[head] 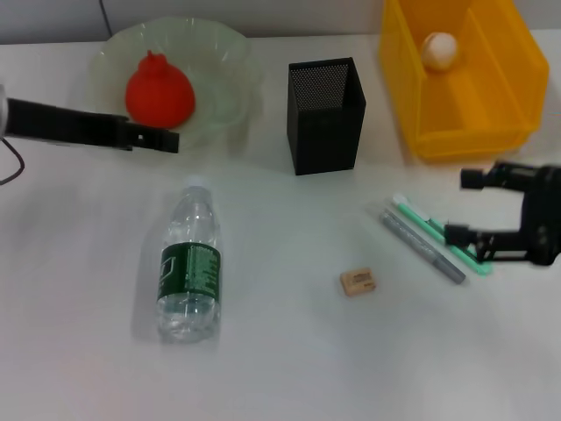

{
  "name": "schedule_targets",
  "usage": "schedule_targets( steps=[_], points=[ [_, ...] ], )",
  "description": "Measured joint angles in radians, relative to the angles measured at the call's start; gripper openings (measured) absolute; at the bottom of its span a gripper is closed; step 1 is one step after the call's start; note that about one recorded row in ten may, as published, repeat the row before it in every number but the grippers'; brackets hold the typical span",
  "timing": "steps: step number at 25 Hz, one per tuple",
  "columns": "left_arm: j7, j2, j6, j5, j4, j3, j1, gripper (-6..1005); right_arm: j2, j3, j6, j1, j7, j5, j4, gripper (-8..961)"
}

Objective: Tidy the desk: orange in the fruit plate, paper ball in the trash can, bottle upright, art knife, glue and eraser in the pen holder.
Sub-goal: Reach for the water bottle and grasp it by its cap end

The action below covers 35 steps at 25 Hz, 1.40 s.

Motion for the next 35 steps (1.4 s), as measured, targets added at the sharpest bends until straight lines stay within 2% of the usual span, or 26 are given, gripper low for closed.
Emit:
schedule_targets(
  steps=[1, 2, 5, 7, 8, 12, 15, 21, 32, 35],
  points=[
    [-0.039, -0.002, -0.001, 0.032, -0.003, 0.018, -0.014, 807, -0.003, 0.002, 0.001, 0.007, -0.046, 0.000, 0.060, 846],
    [-0.107, -0.003, -0.016, 0.094, -0.012, 0.073, -0.037, 807, -0.006, 0.001, 0.001, 0.020, -0.113, -0.001, 0.134, 846],
    [-0.155, -0.004, -0.042, 0.123, -0.036, 0.120, -0.053, 807, -0.006, -0.004, 0.001, 0.036, -0.148, -0.009, 0.180, 846],
    [-0.197, -0.005, -0.104, 0.136, -0.129, 0.162, -0.085, 807, -0.006, -0.012, 0.002, 0.056, -0.157, -0.045, 0.206, 846],
    [-0.197, -0.005, -0.104, 0.136, -0.129, 0.162, -0.085, 807, -0.006, -0.012, 0.002, 0.056, -0.157, -0.045, 0.206, 846],
    [-0.202, -0.007, -0.184, 0.148, -0.260, 0.177, -0.121, 807, 0.002, -0.013, 0.009, 0.063, -0.195, -0.076, 0.223, 845],
    [-0.202, -0.009, -0.227, 0.143, -0.310, 0.186, -0.128, 807, -0.001, -0.012, 0.024, 0.072, -0.222, -0.076, 0.258, 845],
    [-0.204, -0.012, -0.257, 0.132, -0.326, 0.219, -0.139, 806, 0.000, -0.006, 0.018, 0.077, -0.254, -0.075, 0.288, 845],
    [-0.204, -0.013, -0.322, 0.117, -0.364, 0.316, -0.166, 797, 0.002, 0.001, -0.083, 0.069, -0.263, -0.065, 0.278, 844],
    [-0.205, -0.013, -0.336, 0.119, -0.364, 0.346, -0.166, 728, 0.000, 0.010, -0.099, 0.067, -0.263, -0.065, 0.280, 844]
  ],
)
